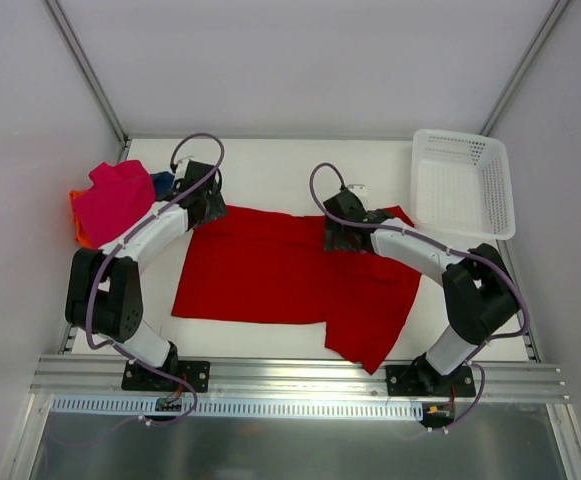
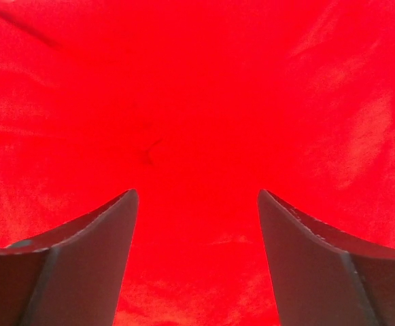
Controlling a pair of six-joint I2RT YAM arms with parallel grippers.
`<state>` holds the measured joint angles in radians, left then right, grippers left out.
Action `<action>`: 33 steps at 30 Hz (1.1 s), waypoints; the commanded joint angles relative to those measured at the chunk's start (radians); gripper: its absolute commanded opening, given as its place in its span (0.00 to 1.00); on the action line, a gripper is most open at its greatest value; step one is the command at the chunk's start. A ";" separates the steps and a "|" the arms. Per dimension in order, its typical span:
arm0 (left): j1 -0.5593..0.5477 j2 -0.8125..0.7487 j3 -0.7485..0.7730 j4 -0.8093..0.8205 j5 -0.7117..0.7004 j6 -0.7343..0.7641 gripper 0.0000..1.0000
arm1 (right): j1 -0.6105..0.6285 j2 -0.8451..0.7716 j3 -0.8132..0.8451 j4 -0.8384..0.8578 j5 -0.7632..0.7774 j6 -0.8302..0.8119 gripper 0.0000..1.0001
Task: Fold and stack the t-shirts
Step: Fold the tshirt
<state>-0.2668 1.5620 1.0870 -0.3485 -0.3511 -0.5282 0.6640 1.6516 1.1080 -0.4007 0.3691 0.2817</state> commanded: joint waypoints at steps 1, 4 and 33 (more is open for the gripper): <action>0.001 0.041 0.117 0.026 -0.086 0.023 0.71 | -0.029 -0.016 0.082 -0.006 0.047 -0.025 0.71; 0.001 0.131 0.217 0.025 -0.089 0.042 0.71 | -0.060 0.039 0.136 -0.016 0.039 -0.035 0.58; 0.103 0.486 0.377 -0.040 0.090 0.025 0.37 | -0.365 0.505 0.595 -0.247 -0.159 -0.104 0.15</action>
<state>-0.1875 2.0617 1.4815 -0.3607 -0.2867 -0.4942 0.3286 2.1376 1.6646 -0.5762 0.2226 0.1963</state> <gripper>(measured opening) 0.370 0.156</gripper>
